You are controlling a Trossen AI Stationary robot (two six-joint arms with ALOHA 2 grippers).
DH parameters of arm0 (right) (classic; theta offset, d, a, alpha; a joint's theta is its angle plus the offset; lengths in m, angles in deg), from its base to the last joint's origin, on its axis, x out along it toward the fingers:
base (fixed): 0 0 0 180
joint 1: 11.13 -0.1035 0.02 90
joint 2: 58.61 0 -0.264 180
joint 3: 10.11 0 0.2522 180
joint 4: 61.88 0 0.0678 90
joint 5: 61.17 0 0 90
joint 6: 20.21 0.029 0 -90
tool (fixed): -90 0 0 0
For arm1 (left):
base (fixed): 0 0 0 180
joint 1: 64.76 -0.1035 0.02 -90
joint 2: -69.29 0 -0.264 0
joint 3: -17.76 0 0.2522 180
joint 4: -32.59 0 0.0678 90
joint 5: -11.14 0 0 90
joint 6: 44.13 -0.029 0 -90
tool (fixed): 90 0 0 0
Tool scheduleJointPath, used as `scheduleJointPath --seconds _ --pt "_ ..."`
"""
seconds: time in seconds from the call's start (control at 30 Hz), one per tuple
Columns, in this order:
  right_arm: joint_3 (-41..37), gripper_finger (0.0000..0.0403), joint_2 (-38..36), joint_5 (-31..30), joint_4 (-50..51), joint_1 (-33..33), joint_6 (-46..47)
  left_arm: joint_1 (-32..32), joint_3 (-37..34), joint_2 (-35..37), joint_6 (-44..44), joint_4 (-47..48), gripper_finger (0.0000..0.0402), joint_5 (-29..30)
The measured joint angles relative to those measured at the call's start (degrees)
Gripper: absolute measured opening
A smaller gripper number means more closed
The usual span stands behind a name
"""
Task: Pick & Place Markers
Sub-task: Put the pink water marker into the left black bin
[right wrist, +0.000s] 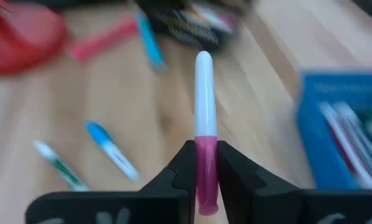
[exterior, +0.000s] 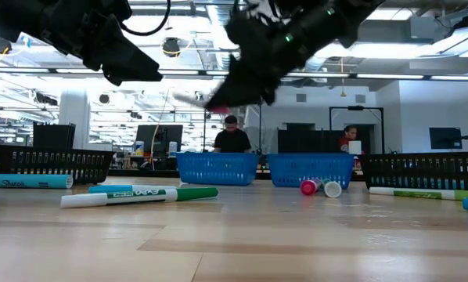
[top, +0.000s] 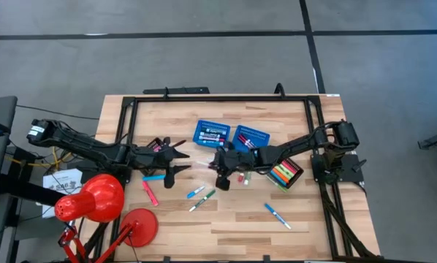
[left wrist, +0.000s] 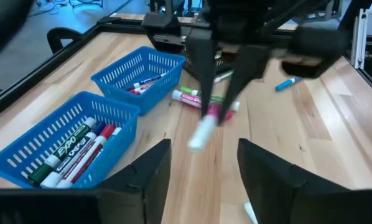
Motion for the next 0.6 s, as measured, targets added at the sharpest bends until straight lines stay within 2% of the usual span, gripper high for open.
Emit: scheduleJointPath --seconds 0.1,0.3,0.47,0.6 --pt "0.1 0.0046 0.0 4.0 -5.7 -0.1 -1.9 0.0 0.0 0.0 -1.0 -0.2 0.0179 0.0" --pt "0.0 0.003 0.1 4.2 -9.1 0.1 -4.8 0.0 0.0 0.0 -1.4 -0.7 0.0166 -0.3" --pt "0.1 0.0042 0.0 4.4 -10.6 1.3 -4.9 0.0 0.0 0.0 -1.4 -1.7 0.0158 -3.1" --pt "0.1 0.0043 0.0 8.4 -15.0 2.5 -6.4 0.0 0.0 0.0 -3.1 -3.3 0.0155 -3.1"
